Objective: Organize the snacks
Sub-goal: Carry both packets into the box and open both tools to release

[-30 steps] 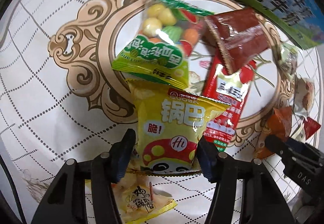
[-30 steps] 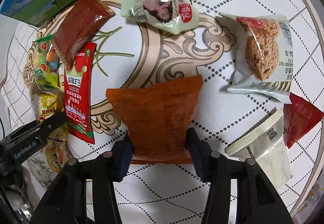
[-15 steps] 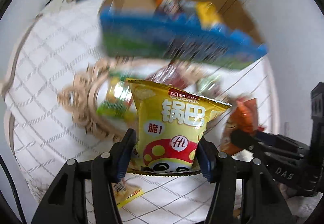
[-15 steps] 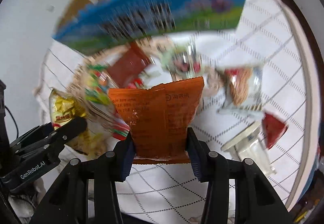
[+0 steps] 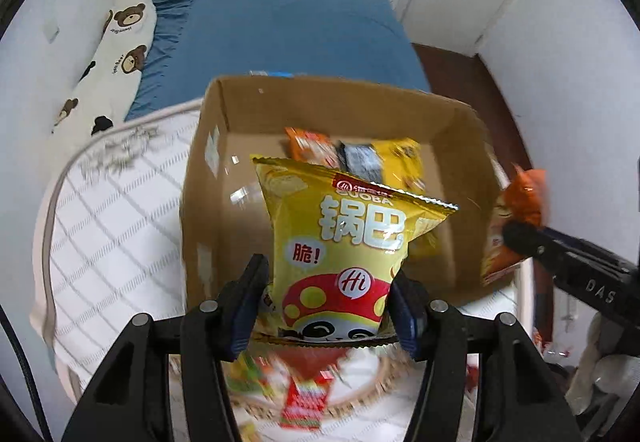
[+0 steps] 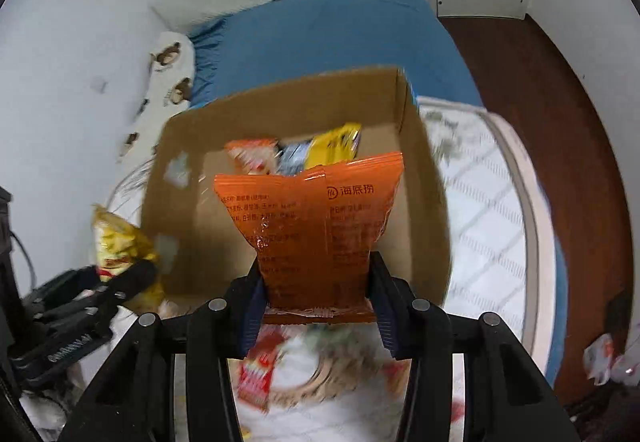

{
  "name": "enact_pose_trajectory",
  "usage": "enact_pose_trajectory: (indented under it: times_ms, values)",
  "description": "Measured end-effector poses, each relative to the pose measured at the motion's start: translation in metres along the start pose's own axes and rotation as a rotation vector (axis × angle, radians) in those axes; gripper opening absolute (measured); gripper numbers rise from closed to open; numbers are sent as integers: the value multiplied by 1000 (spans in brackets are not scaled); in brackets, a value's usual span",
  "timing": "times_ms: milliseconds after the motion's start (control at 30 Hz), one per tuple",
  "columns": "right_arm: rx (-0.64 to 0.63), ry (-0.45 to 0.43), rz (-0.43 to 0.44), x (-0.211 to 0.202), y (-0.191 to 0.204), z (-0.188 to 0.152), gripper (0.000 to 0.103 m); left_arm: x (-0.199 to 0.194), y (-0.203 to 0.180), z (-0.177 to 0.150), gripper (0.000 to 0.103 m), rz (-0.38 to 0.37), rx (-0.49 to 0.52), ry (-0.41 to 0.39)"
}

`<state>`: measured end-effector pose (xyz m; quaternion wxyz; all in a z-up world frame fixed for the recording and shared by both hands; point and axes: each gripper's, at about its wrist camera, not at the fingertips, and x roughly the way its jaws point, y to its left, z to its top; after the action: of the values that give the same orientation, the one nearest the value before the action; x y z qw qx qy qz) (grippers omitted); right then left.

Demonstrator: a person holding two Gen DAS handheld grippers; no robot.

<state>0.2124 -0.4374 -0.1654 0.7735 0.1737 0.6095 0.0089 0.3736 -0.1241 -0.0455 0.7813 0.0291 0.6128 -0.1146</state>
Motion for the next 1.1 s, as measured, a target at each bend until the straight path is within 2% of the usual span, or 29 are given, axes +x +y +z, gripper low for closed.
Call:
enact_pose_trajectory:
  times_ms: [133,233,400,433,500,567,667,700,767,1100]
  values:
    - [-6,48,-57,43,-8,51,50,54,21,41,55,58,-23,67]
    - [-1,78,-87,69,-14,73,50,88,34,61,55,74,-42,124]
    - [6,134,-113,99,-23,90,52,125,42,83,55,85,-47,187]
    - [7,148,-127,105,-24,92,66,129,43,85,56,86,-53,195]
    - [8,157,-144,114,-29,97,88,137,45,89,64,70,-67,215]
    - [5,161,-150,122,-28,97,89,138,42,92,82,72,-55,211]
    - [-8,163,-152,126,-25,96,89,140,39,93,88,87,-32,191]
    - [-8,166,-150,127,-25,95,92,140,39,93,90,89,-34,193]
    - [-7,165,-148,128,-23,93,96,140,38,92,91,83,-39,191]
    - [-1,138,-141,114,-16,67,96,111,36,64,91,96,-32,113]
